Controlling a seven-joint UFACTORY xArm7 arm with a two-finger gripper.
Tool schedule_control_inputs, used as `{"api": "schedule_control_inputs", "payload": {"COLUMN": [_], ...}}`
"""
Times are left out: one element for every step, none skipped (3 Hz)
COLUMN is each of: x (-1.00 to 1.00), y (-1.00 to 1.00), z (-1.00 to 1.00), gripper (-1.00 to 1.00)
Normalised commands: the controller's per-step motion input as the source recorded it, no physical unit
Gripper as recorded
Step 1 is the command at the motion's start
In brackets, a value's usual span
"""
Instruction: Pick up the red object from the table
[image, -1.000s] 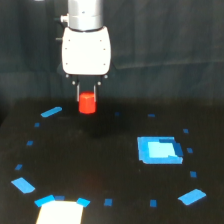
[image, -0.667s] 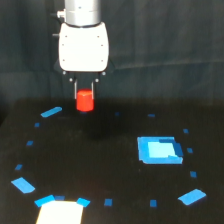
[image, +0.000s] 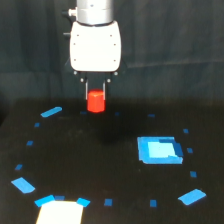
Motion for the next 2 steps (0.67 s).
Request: {"api": "schedule_control_inputs", "payload": {"x": [0.01, -0.55], "y": [-0.29, -0.22], "z": [-0.15, 0.35], "gripper": [-0.69, -0.79]}}
